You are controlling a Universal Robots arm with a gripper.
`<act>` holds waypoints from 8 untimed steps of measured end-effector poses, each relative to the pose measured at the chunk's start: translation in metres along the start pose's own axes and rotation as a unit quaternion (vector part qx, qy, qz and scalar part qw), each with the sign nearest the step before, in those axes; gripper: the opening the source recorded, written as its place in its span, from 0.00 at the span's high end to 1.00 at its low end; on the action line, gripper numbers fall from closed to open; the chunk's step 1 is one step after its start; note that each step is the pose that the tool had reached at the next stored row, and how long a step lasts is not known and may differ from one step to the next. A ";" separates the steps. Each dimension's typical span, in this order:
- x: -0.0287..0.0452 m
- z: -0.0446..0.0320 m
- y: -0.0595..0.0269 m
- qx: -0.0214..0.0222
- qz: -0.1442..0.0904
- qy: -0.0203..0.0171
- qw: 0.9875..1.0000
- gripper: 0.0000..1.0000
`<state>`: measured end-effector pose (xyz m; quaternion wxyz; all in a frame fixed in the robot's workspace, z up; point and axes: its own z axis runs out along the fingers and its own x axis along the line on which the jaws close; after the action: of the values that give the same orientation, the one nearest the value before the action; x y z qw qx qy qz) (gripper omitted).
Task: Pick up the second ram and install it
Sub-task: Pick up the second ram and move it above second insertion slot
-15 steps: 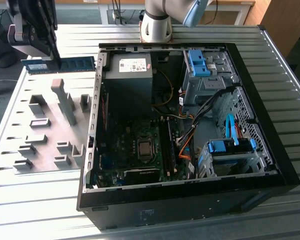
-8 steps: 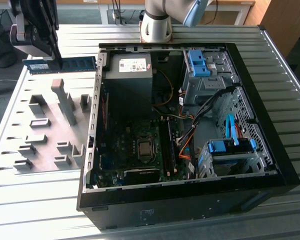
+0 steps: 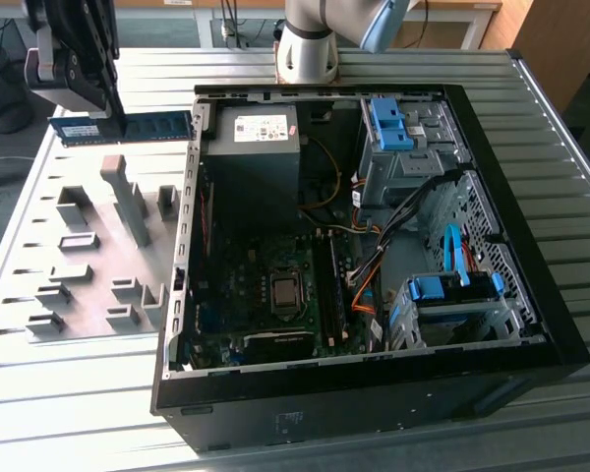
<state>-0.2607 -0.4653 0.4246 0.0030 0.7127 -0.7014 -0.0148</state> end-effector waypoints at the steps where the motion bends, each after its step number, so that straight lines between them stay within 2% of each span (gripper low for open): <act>1: 0.0000 0.0000 -0.0006 0.000 0.000 0.000 1.000 0.86; 8: 0.0001 -0.0001 -0.0055 0.000 0.000 0.000 1.000 0.86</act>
<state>-0.2552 -0.4653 0.4245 0.0030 0.7127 -0.7014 -0.0148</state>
